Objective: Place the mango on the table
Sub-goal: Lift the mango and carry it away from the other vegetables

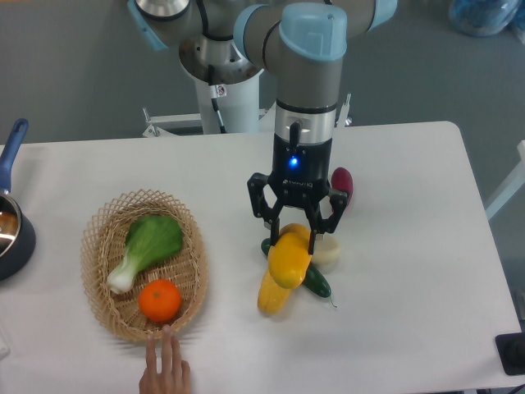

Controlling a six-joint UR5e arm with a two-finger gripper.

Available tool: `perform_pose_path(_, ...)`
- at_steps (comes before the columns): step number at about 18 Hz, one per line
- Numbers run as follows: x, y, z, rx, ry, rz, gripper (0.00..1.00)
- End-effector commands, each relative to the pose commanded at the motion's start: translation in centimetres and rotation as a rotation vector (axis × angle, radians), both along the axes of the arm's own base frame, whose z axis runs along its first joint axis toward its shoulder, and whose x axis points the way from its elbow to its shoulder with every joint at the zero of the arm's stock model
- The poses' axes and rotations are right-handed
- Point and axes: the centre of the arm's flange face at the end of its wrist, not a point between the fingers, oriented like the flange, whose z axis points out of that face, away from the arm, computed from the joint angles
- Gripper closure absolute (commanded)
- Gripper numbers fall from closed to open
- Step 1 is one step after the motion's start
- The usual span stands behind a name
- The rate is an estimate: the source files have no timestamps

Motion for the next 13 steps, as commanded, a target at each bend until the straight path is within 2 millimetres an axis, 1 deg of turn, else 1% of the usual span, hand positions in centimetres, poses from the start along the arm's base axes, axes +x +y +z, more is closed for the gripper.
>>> perform_pose_path(2, -0.8, 0.2, -1.4, -0.029, 0.011, -0.030, 0.48)
perform_pose_path(3, -1.8, 0.2, -2.2, -0.044, 0.015, -0.040, 0.48)
perform_pose_path(4, -3.7, -0.1, -2.7, -0.046, 0.016, -0.028, 0.48)
perform_pose_path(5, -5.2, -0.1, -2.8, -0.044, 0.020, -0.020, 0.48)
perform_pose_path(7, -7.6, 0.8, -4.4, -0.061, 0.032, -0.048, 0.48)
perform_pose_path(8, -9.5, 1.0, -5.9, -0.088, 0.050, -0.080, 0.48)
perform_pose_path(10, -11.3, 1.0, -7.8, -0.147, 0.080, -0.105, 0.48)
perform_pose_path(12, -13.0, 1.2, -9.3, -0.198, 0.108, -0.130, 0.48)
perform_pose_path(13, -14.2, 1.0, -10.4, -0.204, 0.108, -0.127, 0.48)
